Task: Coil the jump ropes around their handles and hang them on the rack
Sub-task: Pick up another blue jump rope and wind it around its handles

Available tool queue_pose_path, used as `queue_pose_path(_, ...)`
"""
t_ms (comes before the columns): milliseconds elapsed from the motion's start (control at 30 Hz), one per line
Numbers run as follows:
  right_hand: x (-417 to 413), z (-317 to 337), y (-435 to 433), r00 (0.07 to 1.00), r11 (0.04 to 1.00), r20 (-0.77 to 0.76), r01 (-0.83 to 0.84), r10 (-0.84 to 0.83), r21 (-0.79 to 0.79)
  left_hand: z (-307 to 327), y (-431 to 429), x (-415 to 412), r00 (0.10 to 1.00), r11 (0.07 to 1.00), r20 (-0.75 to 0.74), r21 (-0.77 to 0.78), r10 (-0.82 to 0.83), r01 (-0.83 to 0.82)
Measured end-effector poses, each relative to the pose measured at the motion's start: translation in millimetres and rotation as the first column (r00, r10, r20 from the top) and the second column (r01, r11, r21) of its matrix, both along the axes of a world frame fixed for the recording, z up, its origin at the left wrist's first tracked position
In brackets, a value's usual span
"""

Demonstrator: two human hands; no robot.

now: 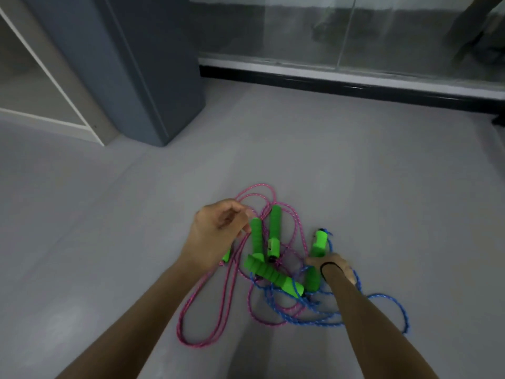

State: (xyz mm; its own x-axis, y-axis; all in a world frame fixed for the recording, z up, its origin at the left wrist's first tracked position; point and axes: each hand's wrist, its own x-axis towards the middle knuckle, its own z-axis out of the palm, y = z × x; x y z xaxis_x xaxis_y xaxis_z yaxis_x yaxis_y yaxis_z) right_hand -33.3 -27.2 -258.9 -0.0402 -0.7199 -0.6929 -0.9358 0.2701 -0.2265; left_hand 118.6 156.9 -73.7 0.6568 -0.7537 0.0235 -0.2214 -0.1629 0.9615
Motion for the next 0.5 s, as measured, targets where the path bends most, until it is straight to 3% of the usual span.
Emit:
queue_pose_path(100, -15, -40, -52, 0.997, 0.996, 0.033, -0.071, 0.07, 0.05, -6, -1, 1, 1.0, 1.0, -0.003, 0.003, 0.007, -0.007)
queue_pose_path(233, -19, 47, -70, 0.96, 0.985, 0.225, -0.15, 0.164, -0.081, -10, -2, -5, 1.0, 1.0, -0.028, -0.001, -0.007, 0.007)
queue_pose_path(333, -33, 107, -75, 0.887, 0.996, 0.461, 0.014, 0.027, -0.084, -12, -4, -9, 0.999, 0.999, -0.037, -0.012, -0.037, 0.037)
queue_pose_path(500, -62, 144, -80, 0.634, 0.961, 0.722, 0.173, -0.276, 0.216, -9, -8, -24, 0.996, 0.995, -0.051, -0.057, -0.08, 0.077)
